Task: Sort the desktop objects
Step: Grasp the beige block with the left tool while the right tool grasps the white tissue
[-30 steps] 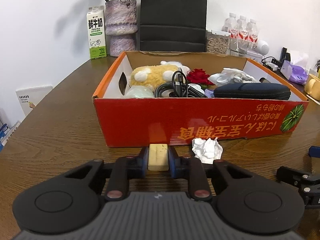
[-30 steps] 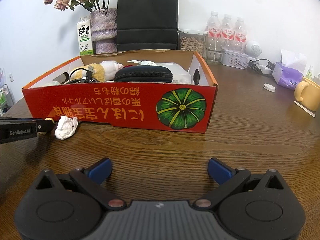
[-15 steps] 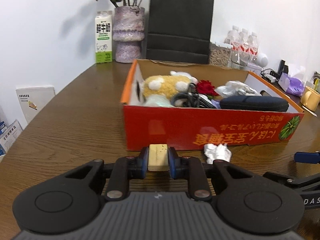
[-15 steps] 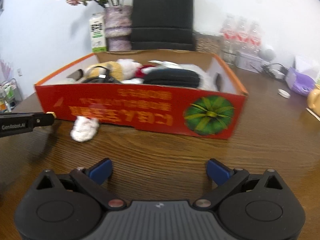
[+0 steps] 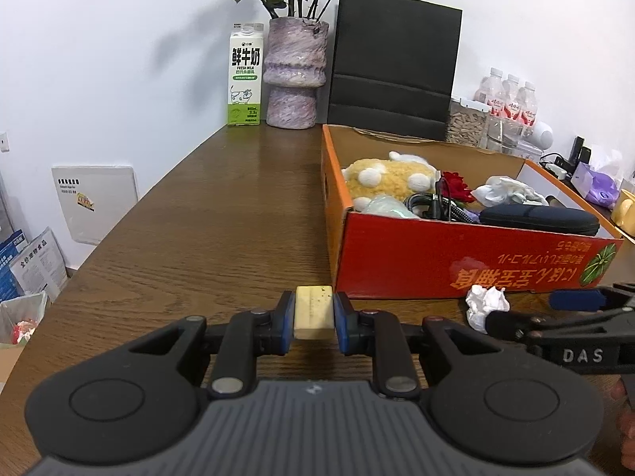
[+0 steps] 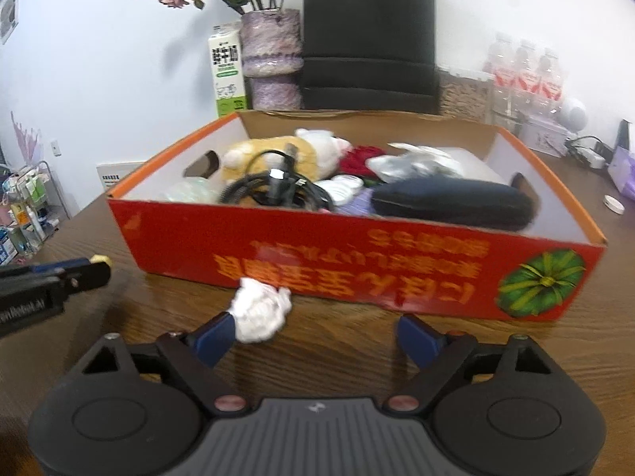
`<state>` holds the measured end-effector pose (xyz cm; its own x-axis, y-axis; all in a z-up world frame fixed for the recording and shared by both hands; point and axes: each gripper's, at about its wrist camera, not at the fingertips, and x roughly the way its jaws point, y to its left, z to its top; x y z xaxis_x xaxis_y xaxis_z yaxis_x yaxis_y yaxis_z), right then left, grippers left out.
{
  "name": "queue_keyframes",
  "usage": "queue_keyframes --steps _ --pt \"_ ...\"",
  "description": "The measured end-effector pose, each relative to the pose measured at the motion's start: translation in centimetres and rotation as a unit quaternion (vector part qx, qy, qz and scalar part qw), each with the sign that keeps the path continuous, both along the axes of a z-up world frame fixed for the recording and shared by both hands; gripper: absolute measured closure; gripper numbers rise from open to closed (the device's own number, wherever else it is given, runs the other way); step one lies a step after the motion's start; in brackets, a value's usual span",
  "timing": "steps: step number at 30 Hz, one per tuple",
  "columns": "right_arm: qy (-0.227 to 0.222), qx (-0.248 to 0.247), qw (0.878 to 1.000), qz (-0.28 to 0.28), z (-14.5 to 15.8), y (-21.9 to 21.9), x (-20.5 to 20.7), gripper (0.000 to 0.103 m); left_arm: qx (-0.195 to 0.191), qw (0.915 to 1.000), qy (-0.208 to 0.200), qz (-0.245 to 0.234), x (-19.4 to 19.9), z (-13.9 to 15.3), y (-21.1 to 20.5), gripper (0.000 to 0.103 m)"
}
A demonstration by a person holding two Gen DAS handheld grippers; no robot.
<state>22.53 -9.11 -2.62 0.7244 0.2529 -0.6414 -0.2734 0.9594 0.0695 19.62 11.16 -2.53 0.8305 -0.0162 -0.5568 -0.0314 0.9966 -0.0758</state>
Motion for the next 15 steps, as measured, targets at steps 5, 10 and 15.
queue_keyframes --steps 5,10,15 --pt "0.006 0.002 1.000 0.000 0.1 1.7 0.8 0.037 -0.002 1.0000 0.004 -0.001 0.1 -0.2 0.2 0.082" --pt "0.003 -0.001 1.000 0.003 -0.1 2.3 0.6 0.066 -0.002 1.0000 0.008 -0.003 0.0 -0.5 0.1 0.082" --pt "0.002 0.009 1.000 0.006 0.0 1.8 0.3 0.082 -0.001 0.9999 0.010 -0.003 -0.1 -0.6 -0.3 0.082"
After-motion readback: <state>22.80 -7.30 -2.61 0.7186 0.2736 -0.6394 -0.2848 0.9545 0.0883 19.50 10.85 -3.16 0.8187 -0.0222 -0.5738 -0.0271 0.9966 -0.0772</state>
